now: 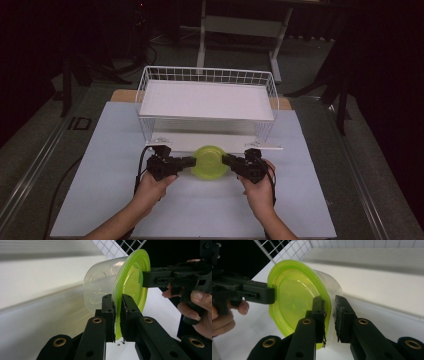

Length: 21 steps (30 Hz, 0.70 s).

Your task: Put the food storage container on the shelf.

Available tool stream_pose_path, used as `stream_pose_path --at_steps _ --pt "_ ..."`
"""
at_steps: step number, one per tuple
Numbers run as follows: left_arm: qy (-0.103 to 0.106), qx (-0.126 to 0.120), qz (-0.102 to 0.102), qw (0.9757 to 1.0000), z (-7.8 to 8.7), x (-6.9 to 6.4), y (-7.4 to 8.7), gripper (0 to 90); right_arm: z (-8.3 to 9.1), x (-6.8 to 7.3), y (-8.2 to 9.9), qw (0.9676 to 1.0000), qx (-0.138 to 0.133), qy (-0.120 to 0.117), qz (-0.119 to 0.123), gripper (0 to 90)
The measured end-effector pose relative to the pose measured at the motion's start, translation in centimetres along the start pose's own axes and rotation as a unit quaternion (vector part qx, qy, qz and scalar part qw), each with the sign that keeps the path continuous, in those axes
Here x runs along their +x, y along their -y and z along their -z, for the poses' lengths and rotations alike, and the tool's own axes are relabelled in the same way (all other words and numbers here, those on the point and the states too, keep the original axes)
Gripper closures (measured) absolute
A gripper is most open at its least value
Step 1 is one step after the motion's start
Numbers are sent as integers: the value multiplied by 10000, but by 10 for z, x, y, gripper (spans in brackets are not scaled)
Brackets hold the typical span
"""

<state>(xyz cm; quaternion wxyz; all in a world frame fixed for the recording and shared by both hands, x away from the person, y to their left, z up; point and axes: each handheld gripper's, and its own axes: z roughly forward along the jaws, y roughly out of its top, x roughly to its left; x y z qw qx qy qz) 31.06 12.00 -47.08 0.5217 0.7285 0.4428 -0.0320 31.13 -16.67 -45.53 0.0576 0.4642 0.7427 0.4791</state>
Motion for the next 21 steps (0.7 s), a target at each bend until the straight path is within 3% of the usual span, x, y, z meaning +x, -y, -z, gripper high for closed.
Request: stream_pose_path --at_steps 8,15,19,21 --pt "-29 -313 189 9993 -9 14 -6 834 -15 -14 -9 9995 -221 -5 -218 786" --pt "-16 -468 309 9984 -15 29 -7 833 -28 -20 -12 9993 -280 22 -240 789" --pt "41 -561 536 9970 -20 38 -11 831 -34 -23 -16 9989 -348 67 -291 790" --pt "-6 -575 553 9968 -21 41 -13 831 -37 -25 -17 9987 -387 90 -333 790"
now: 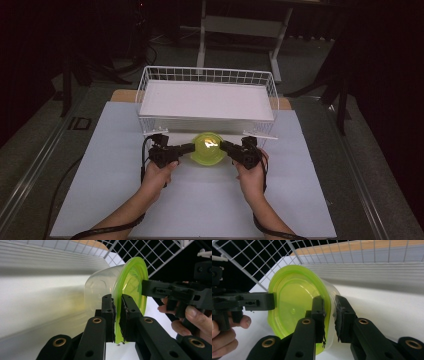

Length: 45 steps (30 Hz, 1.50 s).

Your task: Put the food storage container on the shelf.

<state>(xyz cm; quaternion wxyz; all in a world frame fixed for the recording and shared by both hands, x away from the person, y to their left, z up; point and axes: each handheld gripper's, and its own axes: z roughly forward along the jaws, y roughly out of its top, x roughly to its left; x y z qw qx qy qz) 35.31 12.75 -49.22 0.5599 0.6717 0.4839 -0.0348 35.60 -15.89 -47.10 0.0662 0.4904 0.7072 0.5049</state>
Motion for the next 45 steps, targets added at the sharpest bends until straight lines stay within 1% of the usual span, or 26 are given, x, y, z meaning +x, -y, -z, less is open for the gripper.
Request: stream_pose_path --at_steps 1,5,8,10,12,13,15,16,17,18,21,23,25,27,28,29,31,33,34,35,37,38,40,43,44,45 --pt "-34 2 -25 10000 -1 2 -1 830 -2 -1 0 10000 -20 17 -2 790" --pt "-153 69 -3 9999 -6 4 -3 829 -9 -4 2 9999 -58 105 -69 785" --pt "-238 124 25 9996 -10 6 -5 829 -14 -7 4 9996 -60 171 -194 778" --pt "-293 136 95 9994 -11 6 -7 829 -17 -10 4 9995 -57 199 -223 778" --pt "-333 156 37 9993 -13 6 -9 829 -20 -11 3 9995 -65 250 -202 777" --pt "-355 145 65 9992 -13 6 -9 828 -21 -12 3 9995 -67 258 -193 778" --pt "-374 155 121 9991 -15 9 -10 828 -23 -13 2 9994 -81 268 -193 778" --pt "-366 161 99 9992 -16 11 -10 828 -25 -13 2 9994 -66 268 -197 778" --pt "-343 120 126 9993 -16 14 -10 828 -26 -14 2 9994 -56 299 -183 776" --pt "-297 97 173 9994 -16 17 -10 827 -27 -14 2 9993 -82 288 -201 777" --pt "-263 46 359 9990 -17 20 -10 826 -29 -13 0 9993 -110 320 -188 772" --pt "-266 28 377 9989 -17 21 -10 823 -30 -13 0 9992 -125 334 -182 742" --pt "-250 6 463 9986 -19 23 -11 820 -32 -13 0 9988 -136 406 -228 695" --pt "-293 24 428 9987 -20 23 -13 813 -32 -15 0 9984 -165 448 -302 677" --pt "-353 47 415 9985 -21 23 -14 805 -32 -15 0 9983 -179 450 -335 672" --pt "-351 71 421 9985 -22 23 -15 801 -32 -16 0 9982 -189 461 -343 670" --pt "-484 100 375 9981 -23 22 -16 782 -33 -16 0 9981 -168 471 -363 670" --pt "-516 131 344 9980 -23 25 -17 770 -33 -17 0 9982 -171 455 -357 675" --pt "-516 90 339 9981 -22 26 -17 771 -33 -17 0 9983 -166 440 -340 677" --pt "-479 84 328 9983 -22 28 -17 771 -33 -16 0 9984 -164 433 -323 676" --pt "-470 80 347 9983 -23 29 -18 771 -33 -16 -1 9984 -143 447 -321 673" --pt "-496 62 395 9980 -24 29 -18 770 -34 -17 -1 9983 -148 456 -317 669" --pt "-497 63 402 9979 -25 29 -19 770 -34 -17 -1 9981 -167 495 -327 658" --pt "-480 172 254 9984 -26 31 -21 762 -35 -17 -1 9974 -200 600 -335 640" --pt "-514 175 243 9982 -27 30 -22 758 -35 -17 -2 9972 -206 644 -324 638" --pt "-570 113 315 9978 -28 29 -22 756 -35 -16 -2 9970 -212 663 -327 635"
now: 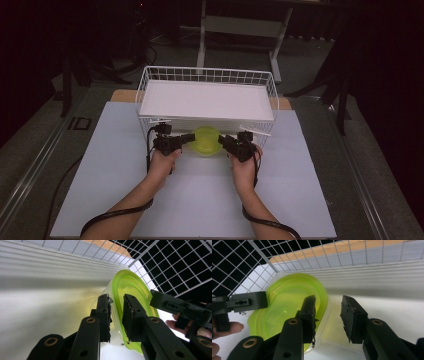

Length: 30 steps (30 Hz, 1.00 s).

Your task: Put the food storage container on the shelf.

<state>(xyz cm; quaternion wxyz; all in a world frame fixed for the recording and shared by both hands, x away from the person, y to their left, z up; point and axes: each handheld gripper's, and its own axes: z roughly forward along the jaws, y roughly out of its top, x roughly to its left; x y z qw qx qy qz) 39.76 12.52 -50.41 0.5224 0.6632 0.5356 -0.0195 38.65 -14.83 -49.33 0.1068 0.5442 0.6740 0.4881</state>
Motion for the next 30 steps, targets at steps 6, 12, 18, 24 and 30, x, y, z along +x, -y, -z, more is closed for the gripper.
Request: stream_pose_path --at_steps 6,12,18,24,30 --pt "-128 -159 -64 9998 7 3 1 663 4 0 -2 9999 -150 -56 -10 593" --pt "-288 -458 39 9985 18 1 9 549 11 4 1 9995 -222 -61 223 617" --pt "-110 -382 37 9992 27 -3 23 547 19 13 6 9988 -240 -87 414 635" --pt "0 -419 -91 9991 40 -4 33 458 26 29 22 9967 -91 -202 775 766" --pt "237 -569 -641 9960 60 -9 46 295 22 41 38 9939 189 -187 1066 900"
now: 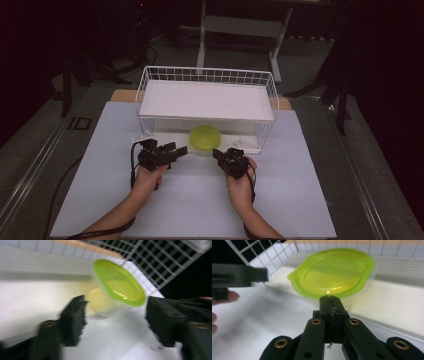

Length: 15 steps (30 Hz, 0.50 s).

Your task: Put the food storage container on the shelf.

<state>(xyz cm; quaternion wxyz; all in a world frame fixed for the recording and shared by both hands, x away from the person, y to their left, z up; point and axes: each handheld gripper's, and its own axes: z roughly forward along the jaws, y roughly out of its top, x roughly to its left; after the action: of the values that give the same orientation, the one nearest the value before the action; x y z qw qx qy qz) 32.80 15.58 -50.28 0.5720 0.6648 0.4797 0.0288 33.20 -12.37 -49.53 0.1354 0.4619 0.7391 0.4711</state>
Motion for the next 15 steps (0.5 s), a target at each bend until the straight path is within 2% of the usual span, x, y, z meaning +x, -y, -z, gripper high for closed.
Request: stream_pose_path --at_steps 2,4,7,8,9,10,11,13,15 --pt "-10 39 -175 9998 5 -5 6 298 -3 3 2 9999 35 22 91 900" --pt "15 62 -420 9991 9 -9 13 289 -7 4 5 9999 112 11 12 900" --pt "31 51 -821 9966 15 -15 21 168 -14 4 8 9998 184 19 -73 900" --pt "-44 21 -933 9956 17 -18 24 147 -16 5 9 9998 204 20 -81 900" --pt "-75 -25 -988 9951 20 -20 26 143 -18 5 10 9996 250 -1 -96 900" --pt "-43 -2 -1048 9945 21 -21 28 100 -20 5 11 9996 266 -9 -113 900" --pt "-28 -18 -1152 9933 23 -22 29 16 -22 5 11 9995 302 5 -87 900" --pt "-39 -73 -1294 9916 26 -26 32 8 -26 6 11 9994 326 12 -73 900" --pt "-89 -149 -1528 9881 27 -31 33 8 -31 6 11 9992 366 -8 -128 900"
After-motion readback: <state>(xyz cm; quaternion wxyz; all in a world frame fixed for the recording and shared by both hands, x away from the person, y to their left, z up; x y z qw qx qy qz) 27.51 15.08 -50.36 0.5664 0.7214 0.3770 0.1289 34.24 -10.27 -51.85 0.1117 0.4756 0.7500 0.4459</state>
